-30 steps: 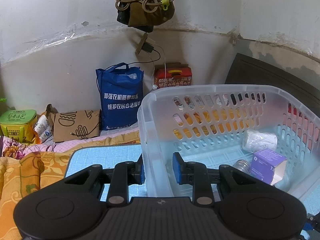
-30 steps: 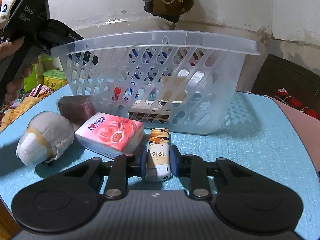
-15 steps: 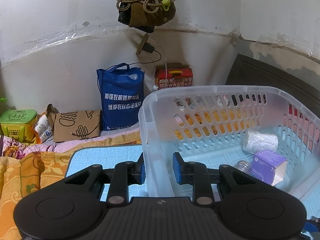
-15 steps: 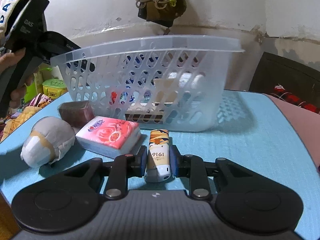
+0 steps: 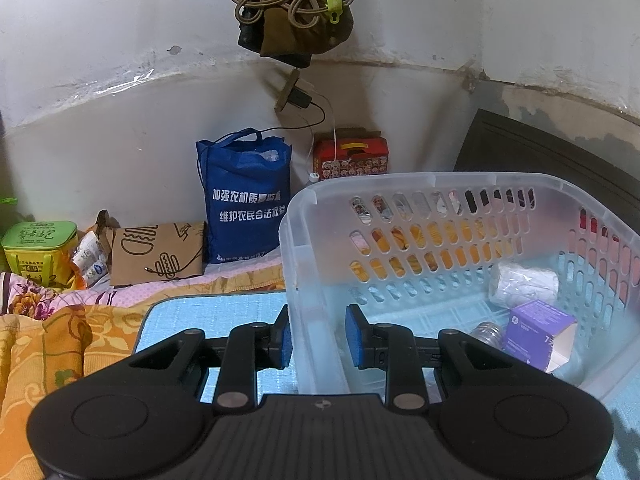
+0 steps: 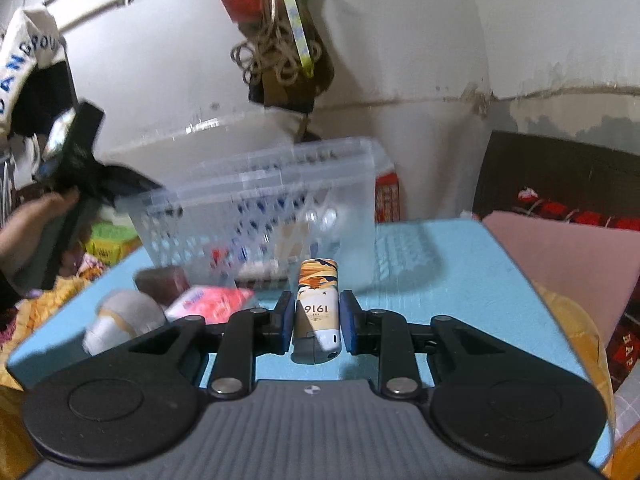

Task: Organize objects
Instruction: 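Carry the cream bottle into the basket and release it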

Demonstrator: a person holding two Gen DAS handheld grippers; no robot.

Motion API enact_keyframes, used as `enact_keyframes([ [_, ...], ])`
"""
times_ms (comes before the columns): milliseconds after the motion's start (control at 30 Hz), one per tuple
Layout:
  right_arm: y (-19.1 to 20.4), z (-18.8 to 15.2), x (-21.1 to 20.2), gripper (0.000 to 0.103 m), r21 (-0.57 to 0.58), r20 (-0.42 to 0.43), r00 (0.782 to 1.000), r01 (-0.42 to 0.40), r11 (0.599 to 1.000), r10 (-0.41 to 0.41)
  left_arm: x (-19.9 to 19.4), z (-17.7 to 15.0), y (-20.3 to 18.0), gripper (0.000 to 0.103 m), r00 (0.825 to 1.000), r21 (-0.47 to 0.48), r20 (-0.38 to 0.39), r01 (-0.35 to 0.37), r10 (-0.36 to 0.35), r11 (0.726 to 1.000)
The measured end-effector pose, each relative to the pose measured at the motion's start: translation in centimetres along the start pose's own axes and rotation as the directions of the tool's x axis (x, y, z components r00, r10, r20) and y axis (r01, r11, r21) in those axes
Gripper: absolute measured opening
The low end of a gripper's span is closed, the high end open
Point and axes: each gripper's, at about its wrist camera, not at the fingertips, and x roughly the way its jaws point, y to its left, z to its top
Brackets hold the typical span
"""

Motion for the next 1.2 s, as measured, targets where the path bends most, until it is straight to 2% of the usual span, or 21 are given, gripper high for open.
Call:
enact_keyframes([
  [133, -0.1, 1.6, -1.5, 0.027, 0.005, 0.057, 0.998, -0.013, 1.0, 0.012, 0.0, 0.0, 0.0, 0.031, 1.0, -0.001, -0.001, 0.001, -0.001, 1.0],
  [233, -0.3, 2.9, -2.3, 0.027, 0.001, 0.114, 0.993, 0.011, 1.0, -0.011, -0.1, 0.0, 0.0, 0.031, 1.0, -0.002, -0.002, 0.002, -0.002, 1.0],
  [367, -1.1, 4.5, -2.0, 0.027, 0.019, 0.117, 0.993, -0.004, 1.0, 0.002, 0.0, 0.0, 0.1, 0.031, 1.0, -0.007, -0.006, 0.005, -0.005, 1.0],
  [533, -0.7, 7.6, -1.3, 0.027, -0.018, 0.154, 0.988, -0.006, 1.0, 0.009, 0.0, 0.0, 0.2, 0.031, 1.0, -0.008, -0.004, 0.008, -0.008, 1.0],
  [700, 0.1, 10.9, 3.8, 0.027, -0.037, 0.073, 0.995, -0.073, 0.997, 0.075, 0.1, 0.1, 0.2, 0.031, 1.0, -0.014, -0.01, 0.014, -0.014, 1.0],
  [933, 1.4, 11.7, 9.5, 0.028, -0.076, -0.01, 0.999, -0.04, 0.996, 0.039, 0.1, 0.0, 0.1, 0.031, 1.0, -0.012, -0.01, 0.01, -0.01, 1.0],
  [1000, 1.1, 11.7, 10.2, 0.03, -0.058, -0.011, 0.999, -0.043, 0.997, 0.043, 0.1, 0.1, 0.1, 0.031, 1.0, -0.012, -0.01, 0.012, -0.012, 1.0],
  [1033, 0.9, 11.7, 10.5, 0.041, -0.049, -0.001, 0.999, -0.038, 0.998, 0.039, 0.1, 0.1, 0.2, 0.031, 1.0, -0.011, -0.009, 0.011, -0.011, 1.0],
  [1067, 0.9, 11.7, 10.4, 0.059, -0.06, 0.005, 1.0, -0.015, 0.998, 0.015, 0.1, 0.1, 0.2, 0.031, 1.0, -0.01, -0.009, 0.01, -0.01, 1.0],
  [1133, 0.7, 11.6, 10.0, 0.061, -0.066, 0.032, 0.999, 0.039, 0.997, -0.037, 0.1, 0.1, 0.2, 0.031, 1.0, -0.009, -0.009, 0.011, -0.011, 1.0],
  [1200, 0.4, 11.6, 9.7, 0.058, -0.06, 0.033, 0.999, 0.044, 0.997, -0.042, 0.1, 0.1, 0.2, 0.031, 1.0, -0.007, -0.008, 0.011, -0.011, 1.0],
])
